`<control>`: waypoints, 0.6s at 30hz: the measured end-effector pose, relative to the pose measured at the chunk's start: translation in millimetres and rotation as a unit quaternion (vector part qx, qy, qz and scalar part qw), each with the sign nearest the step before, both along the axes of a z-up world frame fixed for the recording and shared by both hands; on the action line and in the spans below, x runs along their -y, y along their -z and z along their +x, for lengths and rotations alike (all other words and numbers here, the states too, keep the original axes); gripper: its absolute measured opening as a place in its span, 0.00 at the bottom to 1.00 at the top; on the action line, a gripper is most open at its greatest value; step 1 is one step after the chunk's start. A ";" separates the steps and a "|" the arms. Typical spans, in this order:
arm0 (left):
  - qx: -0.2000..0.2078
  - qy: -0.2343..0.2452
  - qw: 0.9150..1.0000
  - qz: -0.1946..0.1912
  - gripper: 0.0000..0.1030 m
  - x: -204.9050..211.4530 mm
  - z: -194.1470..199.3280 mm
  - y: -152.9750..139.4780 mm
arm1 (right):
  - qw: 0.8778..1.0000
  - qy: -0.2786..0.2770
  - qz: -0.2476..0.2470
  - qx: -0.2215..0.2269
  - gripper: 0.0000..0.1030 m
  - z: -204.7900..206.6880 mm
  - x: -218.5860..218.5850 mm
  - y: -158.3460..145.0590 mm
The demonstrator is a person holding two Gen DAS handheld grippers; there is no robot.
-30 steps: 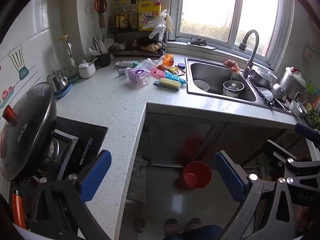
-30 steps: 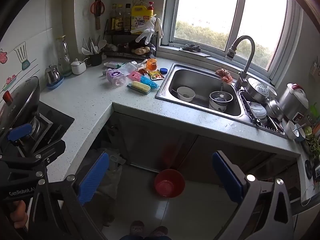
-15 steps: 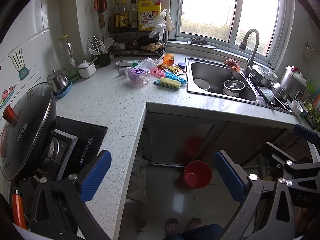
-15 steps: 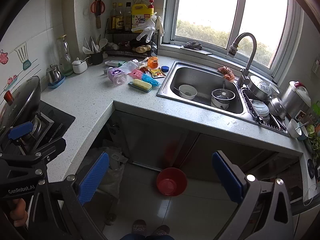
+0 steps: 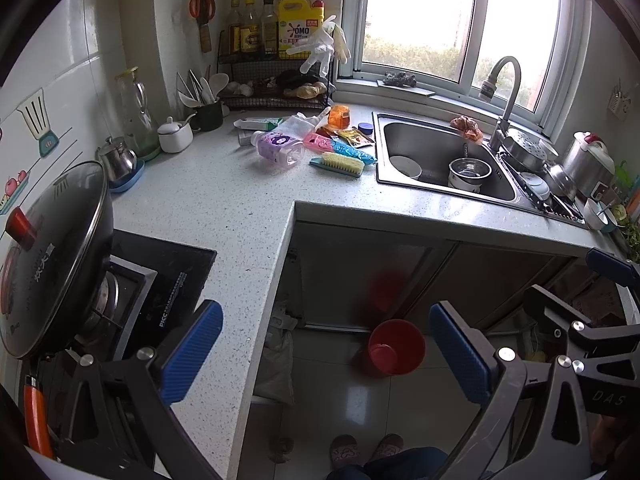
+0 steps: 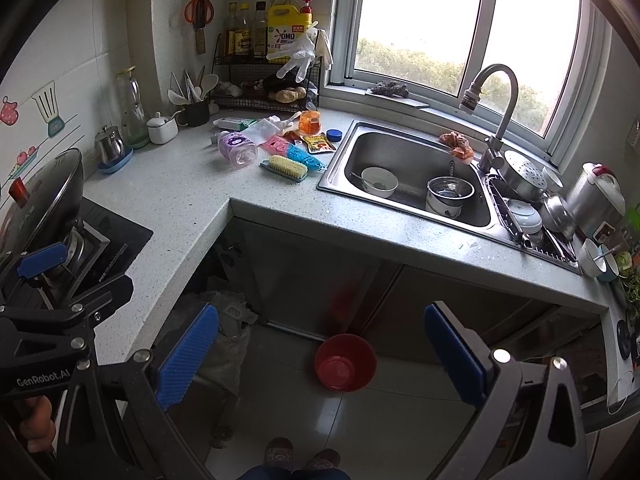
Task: Collect trash
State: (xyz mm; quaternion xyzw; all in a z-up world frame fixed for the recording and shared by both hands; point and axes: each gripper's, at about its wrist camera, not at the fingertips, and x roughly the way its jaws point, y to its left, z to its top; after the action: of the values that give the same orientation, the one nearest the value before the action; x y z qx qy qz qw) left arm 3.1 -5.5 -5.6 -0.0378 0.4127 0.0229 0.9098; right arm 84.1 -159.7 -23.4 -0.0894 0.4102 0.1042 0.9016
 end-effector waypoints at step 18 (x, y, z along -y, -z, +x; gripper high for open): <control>-0.012 -0.001 1.000 -0.002 1.00 3.0 1.1 4.6 | 1.000 -0.001 -0.002 -0.008 1.00 0.4 -0.9 3.7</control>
State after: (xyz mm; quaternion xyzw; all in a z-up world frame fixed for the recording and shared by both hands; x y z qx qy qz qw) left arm 4.2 -8.5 -10.2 -0.0399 0.4231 0.0234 0.9049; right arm 84.5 -158.8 -27.1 -0.0912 0.4173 0.1047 0.8981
